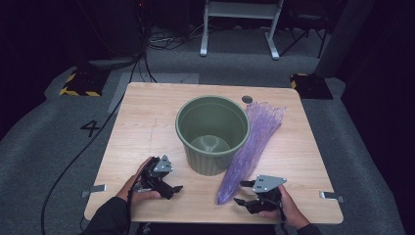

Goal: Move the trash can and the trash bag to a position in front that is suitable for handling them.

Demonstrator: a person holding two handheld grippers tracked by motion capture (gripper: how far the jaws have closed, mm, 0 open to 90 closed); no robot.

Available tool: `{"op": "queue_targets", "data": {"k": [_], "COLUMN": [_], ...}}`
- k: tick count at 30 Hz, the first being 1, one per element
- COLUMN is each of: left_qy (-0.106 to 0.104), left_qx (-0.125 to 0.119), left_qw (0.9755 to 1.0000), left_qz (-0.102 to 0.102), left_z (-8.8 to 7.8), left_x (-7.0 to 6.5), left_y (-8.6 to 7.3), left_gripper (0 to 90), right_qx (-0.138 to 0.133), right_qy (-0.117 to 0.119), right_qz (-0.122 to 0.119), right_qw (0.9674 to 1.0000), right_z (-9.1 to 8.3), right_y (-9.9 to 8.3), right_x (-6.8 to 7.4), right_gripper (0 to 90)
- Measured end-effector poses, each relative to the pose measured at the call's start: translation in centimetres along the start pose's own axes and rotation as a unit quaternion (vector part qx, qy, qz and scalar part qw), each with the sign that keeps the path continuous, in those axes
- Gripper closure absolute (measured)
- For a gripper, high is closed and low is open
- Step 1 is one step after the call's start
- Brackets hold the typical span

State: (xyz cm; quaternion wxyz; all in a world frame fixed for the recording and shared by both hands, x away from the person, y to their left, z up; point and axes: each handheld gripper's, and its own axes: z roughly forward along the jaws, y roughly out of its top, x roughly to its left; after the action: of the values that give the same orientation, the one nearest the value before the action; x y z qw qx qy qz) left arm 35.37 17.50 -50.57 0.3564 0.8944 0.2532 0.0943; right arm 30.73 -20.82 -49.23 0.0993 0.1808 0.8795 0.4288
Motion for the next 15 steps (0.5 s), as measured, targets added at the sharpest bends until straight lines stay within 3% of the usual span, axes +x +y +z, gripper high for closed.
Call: {"op": "queue_targets", "data": {"k": [2,6,11,15], "left_qy": [0.000,0.000,0.000,0.000], "left_qx": [0.000,0.000,0.000,0.000], "left_qw": [1.0000,1.0000,1.0000,1.0000], "left_qz": [0.000,0.000,0.000,0.000], "left_z": [0.0,0.0,0.0,0.0], "left_x": [0.0,0.0,0.0,0.0], "left_y": [0.0,0.0,0.0,0.0], "left_gripper": [0.0,0.0,0.0,0.0], "right_qx": [-0.007,-0.026,-0.026,-0.023], "right_qy": [-0.007,-0.046,-0.095,-0.111], "right_qz": [0.005,0.020,0.037,0.052], "right_qw": [0.9999,0.9984,0.9944,0.9922], "right_z": [-0.7,-2.3,-2.7,-2.3], "right_y": [-0.1,-0.1,0.9,1.7], "right_x": [-0.2,-1.3,-3.3,-5.6], "right_gripper": [31.5,28.9,23.5,23.2]}}
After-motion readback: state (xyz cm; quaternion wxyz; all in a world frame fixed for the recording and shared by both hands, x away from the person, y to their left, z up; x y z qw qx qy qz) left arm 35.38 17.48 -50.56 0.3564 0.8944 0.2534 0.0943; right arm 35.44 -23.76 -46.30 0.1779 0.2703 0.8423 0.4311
